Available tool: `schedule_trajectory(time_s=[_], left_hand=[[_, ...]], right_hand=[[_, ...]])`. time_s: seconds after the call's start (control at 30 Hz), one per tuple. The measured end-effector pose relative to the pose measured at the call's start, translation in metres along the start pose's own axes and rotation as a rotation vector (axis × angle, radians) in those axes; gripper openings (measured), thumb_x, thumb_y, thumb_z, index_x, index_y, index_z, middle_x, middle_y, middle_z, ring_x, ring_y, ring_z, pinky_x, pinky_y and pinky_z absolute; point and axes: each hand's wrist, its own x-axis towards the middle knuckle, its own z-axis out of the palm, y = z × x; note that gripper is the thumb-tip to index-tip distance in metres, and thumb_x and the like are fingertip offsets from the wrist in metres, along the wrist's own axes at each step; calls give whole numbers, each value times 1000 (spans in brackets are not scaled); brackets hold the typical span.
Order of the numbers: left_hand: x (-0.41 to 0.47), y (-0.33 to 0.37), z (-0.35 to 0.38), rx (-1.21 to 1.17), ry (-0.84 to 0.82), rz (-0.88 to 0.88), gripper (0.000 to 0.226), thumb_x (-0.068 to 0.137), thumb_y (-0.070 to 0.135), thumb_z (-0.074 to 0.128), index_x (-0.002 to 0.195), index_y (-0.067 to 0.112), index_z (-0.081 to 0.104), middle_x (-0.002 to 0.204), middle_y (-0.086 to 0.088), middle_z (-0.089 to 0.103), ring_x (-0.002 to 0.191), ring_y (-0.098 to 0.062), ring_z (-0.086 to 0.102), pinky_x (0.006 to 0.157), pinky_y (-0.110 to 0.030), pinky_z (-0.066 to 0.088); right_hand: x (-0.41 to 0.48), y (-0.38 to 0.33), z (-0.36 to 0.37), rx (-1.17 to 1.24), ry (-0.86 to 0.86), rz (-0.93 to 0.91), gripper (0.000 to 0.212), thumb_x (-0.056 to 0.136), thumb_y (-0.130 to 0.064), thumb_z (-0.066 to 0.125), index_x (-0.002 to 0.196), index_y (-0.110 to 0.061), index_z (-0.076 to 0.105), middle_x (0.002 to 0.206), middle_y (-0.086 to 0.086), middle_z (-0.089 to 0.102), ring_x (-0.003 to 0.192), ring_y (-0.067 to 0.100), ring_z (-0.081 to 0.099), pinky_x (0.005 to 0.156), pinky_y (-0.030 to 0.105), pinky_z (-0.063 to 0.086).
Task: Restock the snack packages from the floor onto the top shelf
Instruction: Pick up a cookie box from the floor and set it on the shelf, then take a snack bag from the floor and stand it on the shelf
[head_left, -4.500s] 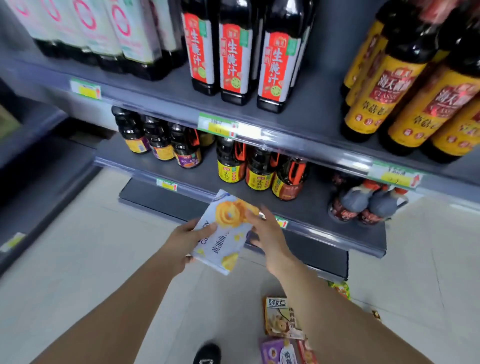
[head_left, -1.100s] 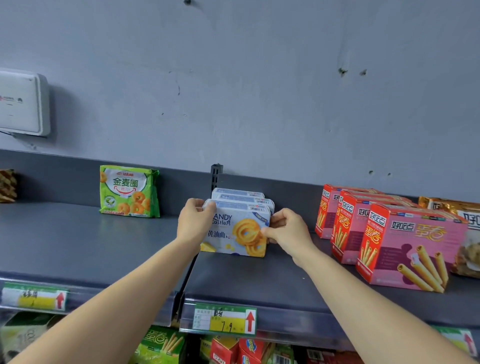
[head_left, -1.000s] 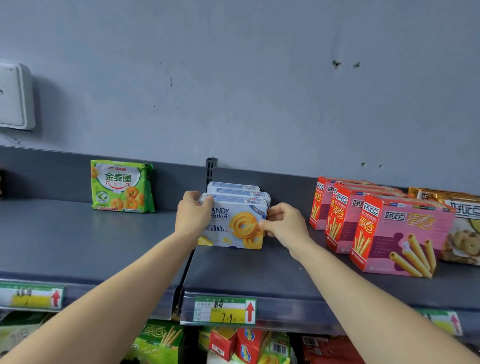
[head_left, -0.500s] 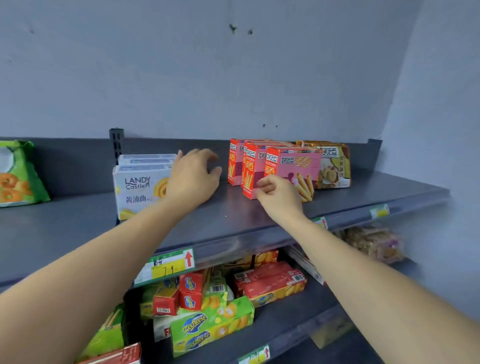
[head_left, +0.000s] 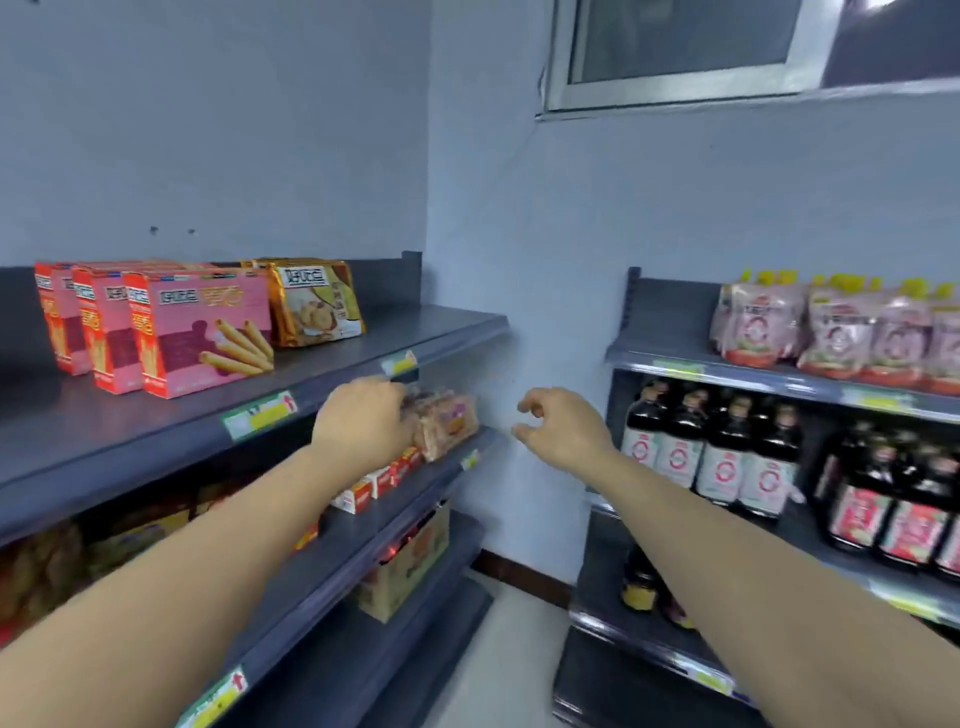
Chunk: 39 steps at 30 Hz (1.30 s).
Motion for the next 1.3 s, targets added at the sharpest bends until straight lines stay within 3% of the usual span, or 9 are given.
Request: schedule_trajectory(time_s=[0.13, 0.3, 0.53, 0.83, 1.0, 1.1, 1.3], left_hand=[[-5, 107, 33, -118, -100, 87, 30, 91, 31, 50, 106, 10, 64, 112, -15, 64, 105, -35, 60, 83, -38, 48], [-17, 233, 79, -186, -235, 205, 40, 93, 36, 52, 122, 11, 61, 125, -11, 60, 114, -30, 57, 93, -37, 48], [-38, 399, 124, -290, -370, 415, 34, 93, 34, 51, 113, 9, 64, 117, -9, 61, 108, -28, 57, 86, -37, 50], [-49, 602, 196, -411, -518, 722, 37, 94, 36, 51, 117, 9, 64, 118, -8, 63, 106, -28, 60, 85, -42, 53], [-59, 703, 240, -392, -619, 880, 33, 94, 37, 50, 110, 13, 66, 111, -7, 61, 103, -27, 59, 83, -39, 52], [-74, 756, 264, -382, -667, 942, 33, 93, 37, 51, 109, 12, 66, 110, -7, 61, 101, -27, 59, 79, -36, 52], [-115, 864, 314, -324, -783, 1011, 31, 93, 38, 50, 105, 14, 65, 112, -7, 61, 105, -28, 58, 81, -36, 49]], right_hand=[[-50, 101, -52, -138, 14, 101, 33, 86, -29, 63, 117, -17, 64, 123, 6, 62, 112, 25, 58, 89, 34, 47], [-127, 209, -104, -248, 0, 259, 36, 92, -30, 58, 125, -18, 60, 128, 5, 59, 114, 27, 57, 89, 37, 50], [-236, 338, -158, -274, 39, 552, 34, 92, -29, 59, 124, -19, 59, 128, 2, 60, 114, 24, 57, 87, 36, 50], [-340, 479, -201, -303, 22, 947, 26, 88, -29, 59, 112, -19, 63, 112, 8, 65, 106, 32, 61, 76, 32, 47], [-383, 550, -219, -265, 40, 1147, 32, 89, -30, 60, 118, -19, 61, 120, 7, 62, 107, 28, 59, 88, 36, 51], [-409, 591, -219, -238, 58, 1243, 32, 89, -39, 59, 116, -24, 61, 119, 1, 61, 102, 23, 61, 80, 33, 52], [-466, 683, -216, -165, 30, 1380, 28, 89, -34, 57, 114, -21, 63, 120, 4, 63, 102, 24, 61, 73, 29, 49]])
